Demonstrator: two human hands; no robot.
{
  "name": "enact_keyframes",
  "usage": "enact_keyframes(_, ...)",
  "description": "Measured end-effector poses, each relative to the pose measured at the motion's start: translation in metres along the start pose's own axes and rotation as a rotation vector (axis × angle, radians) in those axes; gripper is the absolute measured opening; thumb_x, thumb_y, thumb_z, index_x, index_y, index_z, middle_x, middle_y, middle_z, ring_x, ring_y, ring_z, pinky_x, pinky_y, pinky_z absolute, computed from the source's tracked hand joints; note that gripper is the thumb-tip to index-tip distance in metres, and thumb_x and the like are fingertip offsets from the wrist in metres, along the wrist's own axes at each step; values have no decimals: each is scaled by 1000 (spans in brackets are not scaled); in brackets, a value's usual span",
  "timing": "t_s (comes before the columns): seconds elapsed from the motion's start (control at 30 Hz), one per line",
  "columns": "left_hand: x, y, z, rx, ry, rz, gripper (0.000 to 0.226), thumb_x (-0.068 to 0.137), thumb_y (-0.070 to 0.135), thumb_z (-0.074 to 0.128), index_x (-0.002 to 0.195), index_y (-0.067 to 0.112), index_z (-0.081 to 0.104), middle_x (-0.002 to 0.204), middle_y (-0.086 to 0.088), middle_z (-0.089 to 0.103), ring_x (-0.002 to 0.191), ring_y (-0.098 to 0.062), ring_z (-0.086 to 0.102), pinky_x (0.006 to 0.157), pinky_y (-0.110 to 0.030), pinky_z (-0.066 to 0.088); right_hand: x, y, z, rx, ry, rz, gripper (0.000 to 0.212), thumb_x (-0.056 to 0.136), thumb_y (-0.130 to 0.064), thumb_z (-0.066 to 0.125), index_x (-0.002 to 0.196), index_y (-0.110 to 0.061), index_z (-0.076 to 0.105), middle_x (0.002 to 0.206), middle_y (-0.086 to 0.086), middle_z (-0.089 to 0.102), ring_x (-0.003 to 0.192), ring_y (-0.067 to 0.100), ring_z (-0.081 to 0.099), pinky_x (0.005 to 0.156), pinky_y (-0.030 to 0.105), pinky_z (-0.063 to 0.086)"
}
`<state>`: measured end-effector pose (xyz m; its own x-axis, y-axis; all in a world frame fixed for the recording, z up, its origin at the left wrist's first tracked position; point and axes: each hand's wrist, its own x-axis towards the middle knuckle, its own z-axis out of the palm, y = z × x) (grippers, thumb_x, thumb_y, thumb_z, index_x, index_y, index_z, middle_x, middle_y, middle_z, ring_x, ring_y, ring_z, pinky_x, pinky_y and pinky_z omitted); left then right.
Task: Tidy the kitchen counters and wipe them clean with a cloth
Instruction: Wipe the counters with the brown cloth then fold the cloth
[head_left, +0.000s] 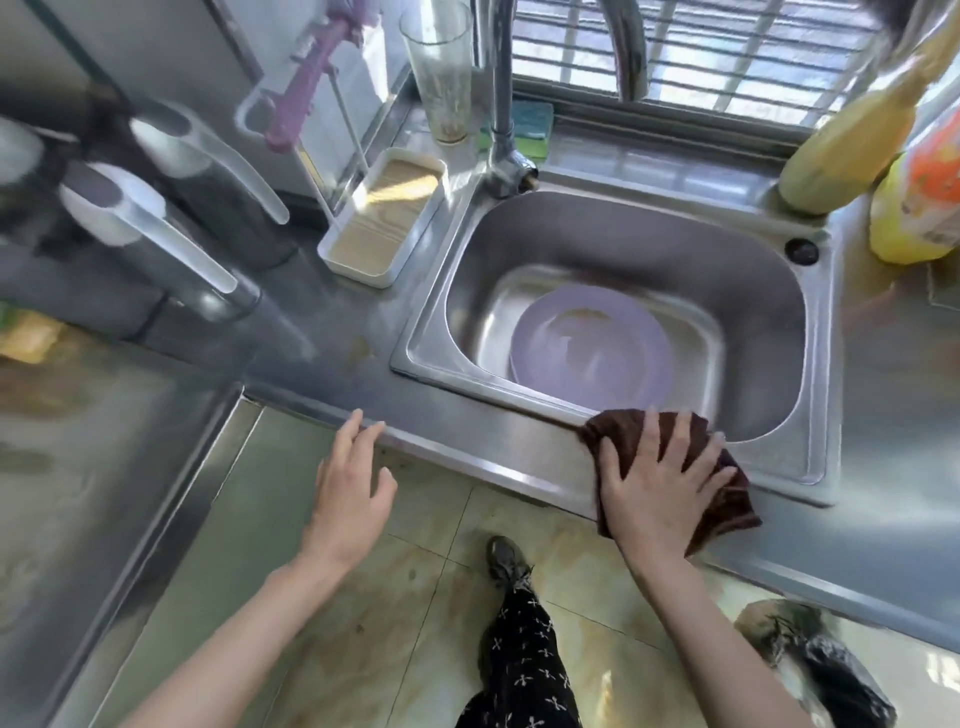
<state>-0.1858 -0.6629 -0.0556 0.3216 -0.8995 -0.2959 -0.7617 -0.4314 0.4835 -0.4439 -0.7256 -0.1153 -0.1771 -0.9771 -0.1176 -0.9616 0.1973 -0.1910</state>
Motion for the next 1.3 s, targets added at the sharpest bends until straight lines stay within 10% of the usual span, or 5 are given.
enact_keyframes(0.37, 37, -9, -19, -50, 62, -131, 51, 86, 5, 48, 135, 9, 34, 149, -5, 25, 136, -20, 29, 109, -27, 21, 47, -128, 39, 14, -74, -1415, 50, 89, -50, 35, 130, -27, 52, 134, -12, 54, 130, 22, 45, 107, 40, 37)
enact_keyframes(0.67, 43, -18, -37, -63, 159, -265, 52, 90, 14, 46, 139, 18, 29, 153, 3, 16, 140, -15, 19, 112, -30, 18, 88, -220, 42, 342, -97, -691, 42, 94, -21, 47, 134, -7, 47, 147, 13, 38, 136, 43, 28, 107, 50, 35)
enact_keyframes(0.87, 34, -28, -46, -71, 191, -284, 52, 90, 12, 47, 139, 16, 30, 151, 1, 23, 139, -12, 21, 111, -24, 15, 62, -193, 39, 30, -51, -1444, 42, 86, -43, 48, 123, -27, 60, 127, -11, 60, 127, 22, 48, 103, 37, 39)
enact_keyframes(1.07, 39, -35, -47, -94, 204, -301, 52, 90, 12, 46, 139, 16, 30, 149, 2, 27, 138, -10, 22, 109, -19, 14, 84, -244, 38, 28, -35, -1007, 49, 88, -42, 39, 123, -13, 60, 124, 4, 63, 123, 38, 50, 99, 47, 43)
enact_keyframes(1.3, 40, -43, -51, -93, 245, -308, 52, 89, 9, 49, 138, 15, 33, 146, 3, 32, 136, -10, 26, 108, -18, 15, 29, -244, 55, 74, -201, -1501, 51, 85, -48, 43, 131, -28, 51, 132, -10, 56, 130, 25, 44, 102, 38, 41)
